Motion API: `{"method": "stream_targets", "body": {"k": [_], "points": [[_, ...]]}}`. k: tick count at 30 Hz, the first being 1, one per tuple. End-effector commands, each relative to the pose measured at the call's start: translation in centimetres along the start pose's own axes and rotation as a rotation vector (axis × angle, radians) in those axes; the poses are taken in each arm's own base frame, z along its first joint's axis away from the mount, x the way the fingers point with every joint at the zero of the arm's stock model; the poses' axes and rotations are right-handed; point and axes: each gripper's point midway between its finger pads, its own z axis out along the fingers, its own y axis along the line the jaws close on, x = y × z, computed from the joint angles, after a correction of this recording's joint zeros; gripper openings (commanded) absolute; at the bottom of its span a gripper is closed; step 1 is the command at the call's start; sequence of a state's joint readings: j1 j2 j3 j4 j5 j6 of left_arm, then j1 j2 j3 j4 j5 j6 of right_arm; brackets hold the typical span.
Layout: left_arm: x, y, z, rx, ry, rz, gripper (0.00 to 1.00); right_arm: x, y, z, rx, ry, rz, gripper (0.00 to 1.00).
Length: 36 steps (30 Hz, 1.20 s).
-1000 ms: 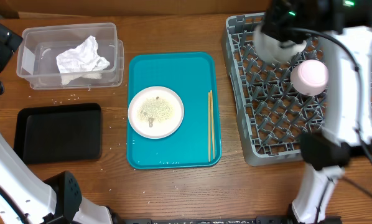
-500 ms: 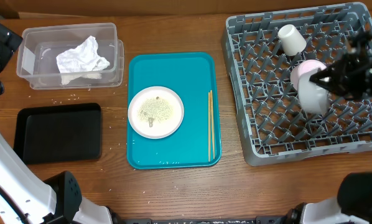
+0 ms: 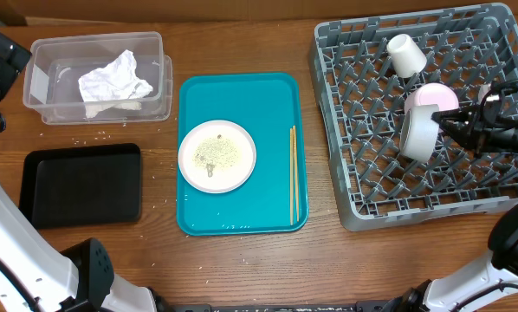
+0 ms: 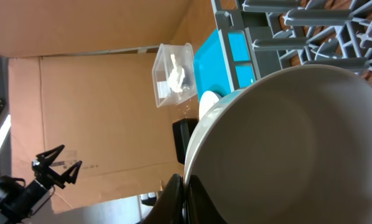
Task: Sort waste into correct bins and load items into the dishwasher
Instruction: 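Carry the bowl to the rack and set it down near the front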
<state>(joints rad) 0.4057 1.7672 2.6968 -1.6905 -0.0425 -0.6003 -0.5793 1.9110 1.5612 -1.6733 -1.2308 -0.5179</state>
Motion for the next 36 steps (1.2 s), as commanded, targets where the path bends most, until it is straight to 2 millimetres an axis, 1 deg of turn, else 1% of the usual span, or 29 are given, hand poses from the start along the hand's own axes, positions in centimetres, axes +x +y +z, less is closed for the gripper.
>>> {"method": "stream_targets", "body": {"k": [1,3,6,10,13,19,21,23,26,29,30,33,35,36], "points": [[-0.1,0.0,-1.0,0.007,-0.023,-0.002,1.0,0.1,-0.3,0.2,-0.019,0.008,0.016,0.04],[-0.1,0.0,-1.0,0.006,-0.023,-0.002,1.0,0.3,-1.0,0.4,-0.003,0.023,0.052,0.04],[-0.1,0.0,-1.0,0.006,-0.023,-0.002,1.0,0.8,-1.6,0.7,-0.02,0.03,0.103,0.04],[-0.1,0.0,-1.0,0.006,-0.023,-0.002,1.0,2.0,-2.7,1.2,-0.035,0.047,0.195,0.04],[-0.1,0.0,-1.0,0.006,-0.023,-0.002,1.0,2.6,-3.8,1.4,-0.028,0.052,0.21,0.04],[-0.1,0.0,-1.0,0.006,-0.023,-0.002,1.0,1.6,-4.4,0.2,-0.022,0.002,0.175,0.04],[-0.1,0.0,-1.0,0.006,-0.023,-0.002,1.0,1.1,-4.6,-0.5,0.007,-0.01,0.179,0.08],[-0.1,0.0,-1.0,0.006,-0.023,-0.002,1.0,0.8,-5.3,-1.3,0.079,-0.009,0.189,0.1],[-0.1,0.0,-1.0,0.006,-0.023,-0.002,1.0,0.1,-6.7,-2.8,0.237,-0.009,0.219,0.13],[-0.1,0.0,-1.0,0.006,-0.023,-0.002,1.0,-1.1,-7.6,-5.1,0.419,-0.043,0.254,0.14],[-0.1,0.0,-1.0,0.006,-0.023,-0.002,1.0,-1.4,-7.6,-5.7,0.458,-0.058,0.263,0.14],[-0.1,0.0,-1.0,0.006,-0.023,-0.002,1.0,-2.7,-7.0,-8.9,0.621,-0.138,0.292,0.17],[-0.1,0.0,-1.0,0.006,-0.023,-0.002,1.0,-3.2,-6.0,-10.5,0.7,-0.183,0.295,0.2],[-0.1,0.0,-1.0,0.006,-0.023,-0.002,1.0,-3.4,-5.4,-11.0,0.721,-0.199,0.286,0.21]]}}
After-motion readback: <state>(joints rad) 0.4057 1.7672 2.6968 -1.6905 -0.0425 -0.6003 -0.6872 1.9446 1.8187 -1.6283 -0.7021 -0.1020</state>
